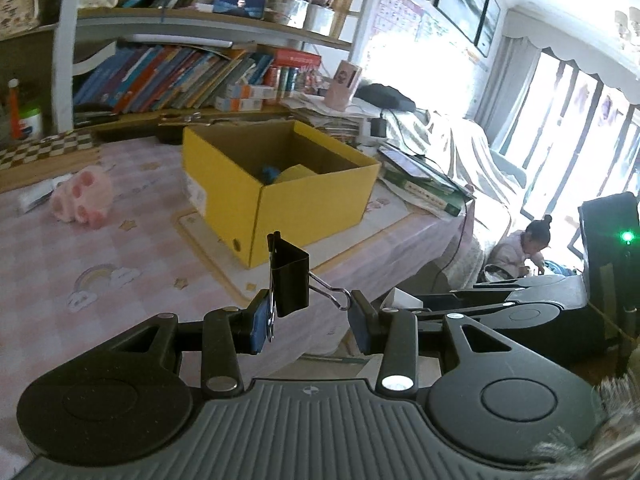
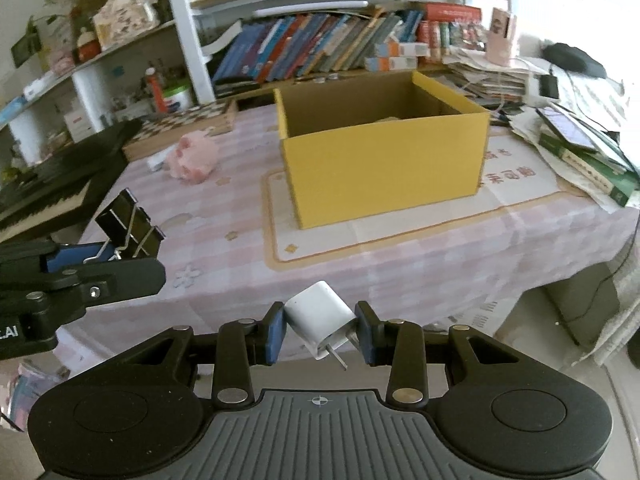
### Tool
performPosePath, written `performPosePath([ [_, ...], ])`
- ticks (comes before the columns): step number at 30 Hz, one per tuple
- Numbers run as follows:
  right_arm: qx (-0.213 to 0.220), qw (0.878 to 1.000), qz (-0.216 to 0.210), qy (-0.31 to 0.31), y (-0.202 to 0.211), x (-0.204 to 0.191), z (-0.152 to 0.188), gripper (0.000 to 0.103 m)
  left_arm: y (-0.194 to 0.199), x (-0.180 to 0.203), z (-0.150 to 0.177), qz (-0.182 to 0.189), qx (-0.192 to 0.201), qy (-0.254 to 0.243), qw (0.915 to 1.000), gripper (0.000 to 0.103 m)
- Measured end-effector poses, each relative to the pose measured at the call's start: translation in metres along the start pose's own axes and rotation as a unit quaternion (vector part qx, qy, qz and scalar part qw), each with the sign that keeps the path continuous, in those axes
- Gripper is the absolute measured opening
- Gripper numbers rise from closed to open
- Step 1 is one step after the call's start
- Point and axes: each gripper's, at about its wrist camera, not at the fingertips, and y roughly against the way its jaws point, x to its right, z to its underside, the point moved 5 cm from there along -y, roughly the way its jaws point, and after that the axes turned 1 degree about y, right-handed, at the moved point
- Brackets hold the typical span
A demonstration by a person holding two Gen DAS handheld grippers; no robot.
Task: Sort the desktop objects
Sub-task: 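Carry the binder clip and white charger toward the yellow box with both tools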
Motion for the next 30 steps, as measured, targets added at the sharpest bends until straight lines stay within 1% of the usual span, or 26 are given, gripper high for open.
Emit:
performPosePath([
  [8, -0.008, 1.0, 0.007, -0.005, -0.013, 0.029, -0.018, 0.037, -0.031, 0.01, -0.02, 0.01, -0.004, -0.006, 0.9999, 0.038],
  [19, -0.01, 1.0, 0.004, -0.005, -0.035, 0.064, -0.046, 0.037, -0.073, 0.02, -0.048, 0.011, -0.006, -0.01, 0.9999, 0.038],
  [25, -0.006, 1.0, -0.001, 0.002, -0.043, 0.081, -0.062, 0.037, -0.092, 0.027, -0.064, 0.005, 0.0, -0.009, 0.9999, 0.038],
  [30, 0.008, 1.0, -0.008, 0.016, -0.048, 0.094, -0.082, 0.037, -0.107, 0.031, -0.082, -0.008, 0.012, -0.006, 0.9999, 0.038],
])
